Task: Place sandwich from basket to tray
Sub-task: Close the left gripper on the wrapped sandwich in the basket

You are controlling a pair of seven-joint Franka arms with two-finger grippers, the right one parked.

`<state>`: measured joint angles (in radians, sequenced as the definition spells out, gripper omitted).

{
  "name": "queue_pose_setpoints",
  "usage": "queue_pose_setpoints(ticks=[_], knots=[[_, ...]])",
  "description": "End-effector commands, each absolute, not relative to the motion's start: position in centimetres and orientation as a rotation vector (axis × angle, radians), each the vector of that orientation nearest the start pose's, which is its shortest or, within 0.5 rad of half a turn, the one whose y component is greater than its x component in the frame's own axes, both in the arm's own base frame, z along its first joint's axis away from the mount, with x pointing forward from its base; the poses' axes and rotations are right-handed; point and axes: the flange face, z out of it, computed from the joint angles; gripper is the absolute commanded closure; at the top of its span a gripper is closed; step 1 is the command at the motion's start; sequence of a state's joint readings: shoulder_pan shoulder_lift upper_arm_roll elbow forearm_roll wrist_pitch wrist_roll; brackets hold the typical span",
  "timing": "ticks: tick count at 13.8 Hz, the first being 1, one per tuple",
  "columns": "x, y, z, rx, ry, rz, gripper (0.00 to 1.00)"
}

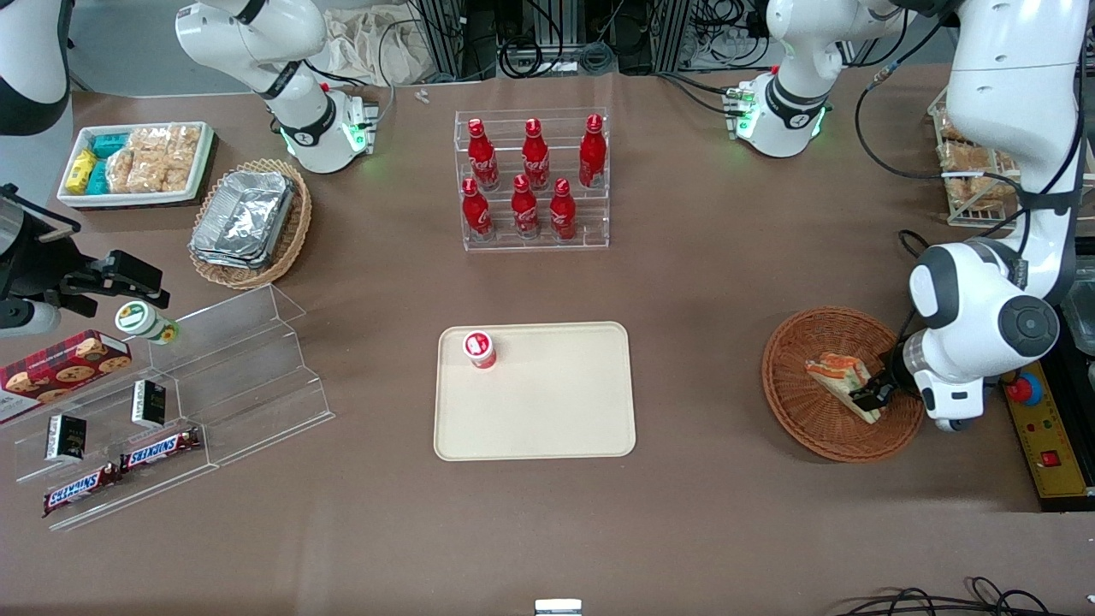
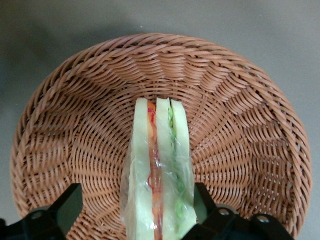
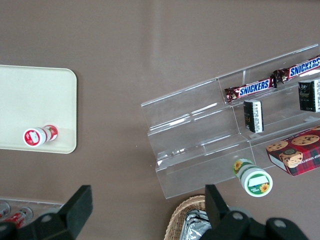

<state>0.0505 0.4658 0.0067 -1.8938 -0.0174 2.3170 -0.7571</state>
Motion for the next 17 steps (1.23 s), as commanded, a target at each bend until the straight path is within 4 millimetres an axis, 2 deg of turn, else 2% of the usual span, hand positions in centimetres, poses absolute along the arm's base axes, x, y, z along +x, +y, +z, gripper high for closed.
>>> queue_pose_setpoints(ticks=[1, 5, 7, 10, 12, 13, 17], knots=[[63.5, 3.4, 24.6, -2.866, -1.292, 0.045, 0.01], [63.5, 3.4, 24.4, -2.863, -1.299, 0.041, 0.01], [63.5, 3.1, 23.5, -2.856, -1.308, 0.051, 0.02], [63.6, 2.7, 22.7, -2.860, -1.302, 0.042, 0.06], [63.6, 2.7, 22.8, -2.861, -1.303, 0.038, 0.13], [63.6, 2.7, 22.8, -2.860, -1.305, 0.040, 0.21], [63.9, 2.5, 24.3, -2.840, -1.355, 0.022, 0.73]])
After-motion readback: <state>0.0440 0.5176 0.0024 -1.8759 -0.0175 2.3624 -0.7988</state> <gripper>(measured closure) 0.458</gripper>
